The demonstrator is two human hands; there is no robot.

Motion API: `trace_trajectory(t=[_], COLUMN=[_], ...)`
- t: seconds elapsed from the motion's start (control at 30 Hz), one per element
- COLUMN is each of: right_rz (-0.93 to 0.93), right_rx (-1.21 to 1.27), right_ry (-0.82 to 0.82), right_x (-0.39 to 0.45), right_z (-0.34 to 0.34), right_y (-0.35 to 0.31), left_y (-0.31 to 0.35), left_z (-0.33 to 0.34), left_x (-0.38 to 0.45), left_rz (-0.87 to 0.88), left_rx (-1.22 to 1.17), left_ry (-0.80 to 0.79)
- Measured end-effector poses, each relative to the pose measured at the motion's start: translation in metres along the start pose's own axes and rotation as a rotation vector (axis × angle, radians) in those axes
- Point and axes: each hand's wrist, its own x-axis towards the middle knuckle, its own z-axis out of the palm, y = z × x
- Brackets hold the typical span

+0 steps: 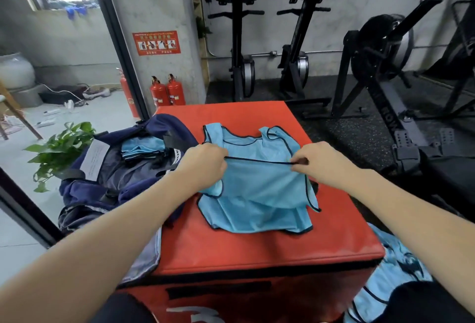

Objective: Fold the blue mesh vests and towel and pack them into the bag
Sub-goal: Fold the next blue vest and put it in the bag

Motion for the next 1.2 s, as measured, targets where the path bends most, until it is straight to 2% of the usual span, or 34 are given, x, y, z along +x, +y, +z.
trace_trajectory(t=[0.1, 0.2, 0.33, 0.43, 0.5, 0.53, 0.63, 0.7, 0.8, 0.87, 1.0, 1.2], right_rz=[0.109, 0.182, 0.172, 0.101, 0.069, 0.081, 0.182, 0.197, 0.152, 0.042, -0.163, -0.121], right_rx=[-0.102, -0.048, 0.152, 0.253, 0.187, 0.137, -0.047, -0.102, -0.012, 0.07, 0.032, 0.023], right_ry=[0.038, 0.22, 0.55, 0.652, 0.578, 0.486, 0.051, -0.099, -0.079, -0.08, -0.169, -0.165], right_x=[0.011, 0.022, 0.025, 0.011, -0.003, -0.012, -0.044, -0.064, -0.076, -0.077, -0.075, -0.063], right_z=[-0.028, -0.058, -0.078, -0.063, -0.037, -0.02, 0.035, 0.066, 0.086, 0.093, 0.111, 0.112], right_y=[0.018, 0.018, 0.005, 0.0, 0.003, 0.006, 0.016, 0.022, 0.017, 0.009, 0.0, 0.013], left_y=[-0.027, -0.044, -0.052, -0.045, -0.045, -0.044, -0.037, -0.024, -0.01, -0.002, 0.02, 0.045], left_z=[-0.027, -0.059, -0.087, -0.073, -0.037, -0.015, 0.053, 0.082, 0.103, 0.109, 0.111, 0.116], left_x=[0.019, 0.037, 0.046, 0.025, 0.003, -0.011, -0.052, -0.075, -0.095, -0.1, -0.104, -0.087], left_rz=[-0.062, -0.118, -0.133, -0.167, -0.135, -0.097, -0.104, -0.167, -0.146, -0.119, 0.007, 0.091], left_rx=[0.059, -0.009, -0.21, -0.343, -0.365, -0.367, -0.259, -0.233, -0.383, -0.475, -0.563, -0.484], left_ry=[0.014, 0.112, 0.346, 0.417, 0.395, 0.348, -0.029, -0.192, -0.03, 0.016, -0.034, -0.085])
